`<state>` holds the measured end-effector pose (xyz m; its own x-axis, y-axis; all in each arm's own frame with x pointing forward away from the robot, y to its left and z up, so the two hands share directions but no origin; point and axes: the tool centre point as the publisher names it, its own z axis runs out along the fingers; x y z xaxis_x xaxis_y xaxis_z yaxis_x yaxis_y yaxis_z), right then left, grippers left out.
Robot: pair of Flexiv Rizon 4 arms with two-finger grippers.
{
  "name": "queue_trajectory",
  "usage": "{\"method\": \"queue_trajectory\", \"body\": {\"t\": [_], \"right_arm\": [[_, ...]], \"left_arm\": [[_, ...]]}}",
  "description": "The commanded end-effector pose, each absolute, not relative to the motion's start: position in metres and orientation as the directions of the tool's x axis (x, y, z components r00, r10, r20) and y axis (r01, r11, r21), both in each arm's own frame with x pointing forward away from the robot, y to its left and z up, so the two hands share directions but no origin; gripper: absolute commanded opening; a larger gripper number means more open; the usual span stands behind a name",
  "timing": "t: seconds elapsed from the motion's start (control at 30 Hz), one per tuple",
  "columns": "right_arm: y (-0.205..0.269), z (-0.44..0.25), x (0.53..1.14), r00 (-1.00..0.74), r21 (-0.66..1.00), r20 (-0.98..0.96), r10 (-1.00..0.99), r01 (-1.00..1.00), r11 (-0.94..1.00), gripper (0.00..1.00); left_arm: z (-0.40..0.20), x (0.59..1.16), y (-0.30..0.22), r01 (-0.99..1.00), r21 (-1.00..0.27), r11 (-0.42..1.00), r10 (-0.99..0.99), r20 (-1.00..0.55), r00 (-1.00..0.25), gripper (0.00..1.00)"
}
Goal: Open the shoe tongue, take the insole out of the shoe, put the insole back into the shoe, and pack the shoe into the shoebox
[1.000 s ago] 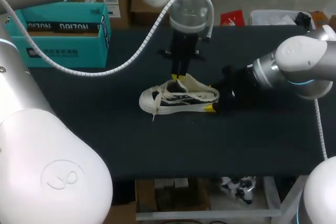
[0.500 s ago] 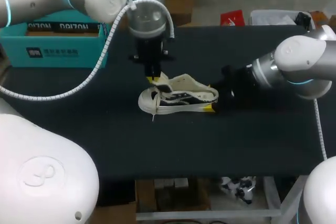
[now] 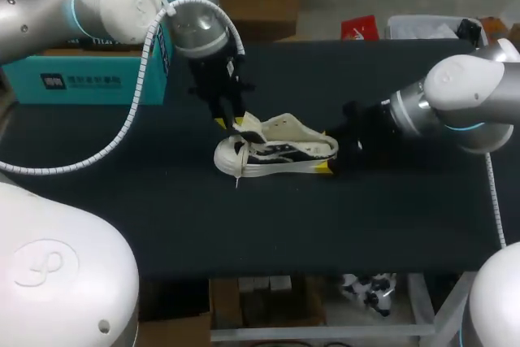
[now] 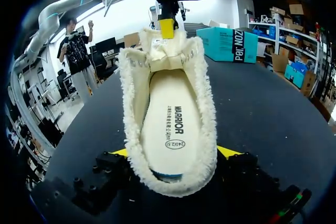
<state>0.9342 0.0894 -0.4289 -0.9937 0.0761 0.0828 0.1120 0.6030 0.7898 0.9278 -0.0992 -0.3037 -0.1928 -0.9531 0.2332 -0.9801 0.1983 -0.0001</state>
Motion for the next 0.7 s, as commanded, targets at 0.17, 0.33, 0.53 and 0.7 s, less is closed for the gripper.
{"method": "queue_trajectory", "body": {"t": [0.17, 0.33, 0.53, 0.7], "right_arm": [[0.091, -0.438, 0.937, -0.994, 0.791, 0.081, 0.077, 0.111, 0.601, 0.00], [0.091, -0.438, 0.937, -0.994, 0.791, 0.081, 0.077, 0.111, 0.601, 0.00], [0.091, -0.438, 0.937, -0.994, 0.791, 0.081, 0.077, 0.111, 0.601, 0.00], [0.091, -0.438, 0.937, -0.994, 0.791, 0.081, 0.077, 0.111, 0.601, 0.00]], "left_arm": [[-0.240, 0.911, -0.095, -0.948, -0.126, 0.294, -0.916, 0.246, -0.316, 0.40], [-0.213, 0.914, -0.114, -0.833, -0.158, 0.530, -0.794, 0.251, -0.553, 0.00], [-0.196, 0.917, -0.145, -0.304, 0.014, 0.953, -0.287, 0.371, -0.883, 0.00], [-0.197, 0.920, -0.157, -0.298, 0.065, 0.952, -0.301, 0.367, -0.880, 0.00]]}}
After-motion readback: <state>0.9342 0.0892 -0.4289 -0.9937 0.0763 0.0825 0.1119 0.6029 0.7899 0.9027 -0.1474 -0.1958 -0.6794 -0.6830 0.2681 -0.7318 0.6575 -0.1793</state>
